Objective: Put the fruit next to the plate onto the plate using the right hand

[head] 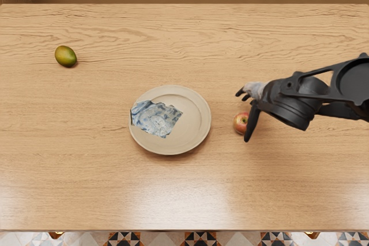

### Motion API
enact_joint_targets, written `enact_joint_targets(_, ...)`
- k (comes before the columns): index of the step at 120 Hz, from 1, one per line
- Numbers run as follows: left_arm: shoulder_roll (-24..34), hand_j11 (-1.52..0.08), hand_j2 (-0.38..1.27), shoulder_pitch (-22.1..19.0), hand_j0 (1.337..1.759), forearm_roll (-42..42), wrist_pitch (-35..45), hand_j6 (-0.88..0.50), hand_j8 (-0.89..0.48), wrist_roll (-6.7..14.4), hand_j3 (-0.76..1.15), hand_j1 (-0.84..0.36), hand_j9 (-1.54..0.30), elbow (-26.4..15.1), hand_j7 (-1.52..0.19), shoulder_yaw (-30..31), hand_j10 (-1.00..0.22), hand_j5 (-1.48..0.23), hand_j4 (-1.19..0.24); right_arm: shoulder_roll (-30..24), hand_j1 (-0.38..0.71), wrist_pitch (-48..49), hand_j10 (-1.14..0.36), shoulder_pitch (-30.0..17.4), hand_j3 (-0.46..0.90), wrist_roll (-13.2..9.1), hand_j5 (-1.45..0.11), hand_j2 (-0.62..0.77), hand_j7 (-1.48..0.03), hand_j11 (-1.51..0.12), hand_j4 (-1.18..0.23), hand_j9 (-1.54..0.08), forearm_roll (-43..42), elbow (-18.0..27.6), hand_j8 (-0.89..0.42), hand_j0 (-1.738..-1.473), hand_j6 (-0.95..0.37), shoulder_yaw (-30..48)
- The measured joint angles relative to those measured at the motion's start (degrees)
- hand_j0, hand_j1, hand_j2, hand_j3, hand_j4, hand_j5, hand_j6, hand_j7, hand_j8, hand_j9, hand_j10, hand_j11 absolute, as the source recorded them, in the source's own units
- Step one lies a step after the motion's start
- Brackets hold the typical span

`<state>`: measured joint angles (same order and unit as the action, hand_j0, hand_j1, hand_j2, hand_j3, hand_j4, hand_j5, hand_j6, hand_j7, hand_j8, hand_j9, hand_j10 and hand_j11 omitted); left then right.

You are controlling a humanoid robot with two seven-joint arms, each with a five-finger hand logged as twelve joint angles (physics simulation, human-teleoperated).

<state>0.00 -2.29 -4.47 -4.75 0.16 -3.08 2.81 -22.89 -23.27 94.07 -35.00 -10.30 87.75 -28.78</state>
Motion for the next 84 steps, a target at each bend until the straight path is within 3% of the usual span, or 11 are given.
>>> enact_joint_targets(30, 0.0, 0.0, 0.0, 0.0, 1.658, 0.0, 0.0, 0.0, 0.0, 0.0, 0.0, 0.35, 0.0, 0.0, 0.0, 0.0, 0.0, 0.0, 0.0, -2.5, -0.16, -6.3, -0.16, -0.3, 0.0, 0.0, -0.21, -0.03, -0.21, -0.21, -0.16, -0.21, -3.5, 3.1, -0.16, -1.658, -0.16, 1.0)
enact_joint_targets(53, 0.0, 0.0, 0.0, 0.0, 1.658, 0.0, 0.0, 0.0, 0.0, 0.0, 0.0, 0.35, 0.0, 0.0, 0.0, 0.0, 0.0, 0.0, 0.0, -1.7, -0.17, -10.1, -0.15, -4.8, 0.0, 0.0, -0.2, -0.03, -0.2, -0.2, -0.15, -0.2, -8.0, 3.7, -0.15, -1.658, -0.15, 1.1)
enact_joint_targets(84, 0.0, 0.0, 0.0, 0.0, 1.658, 0.0, 0.0, 0.0, 0.0, 0.0, 0.0, 0.35, 0.0, 0.0, 0.0, 0.0, 0.0, 0.0, 0.0, -0.7, -0.17, -10.8, -0.15, -6.0, 0.0, 0.0, -0.2, -0.03, -0.2, -0.2, -0.15, -0.2, -9.1, 4.2, -0.15, -1.658, -0.16, 1.4)
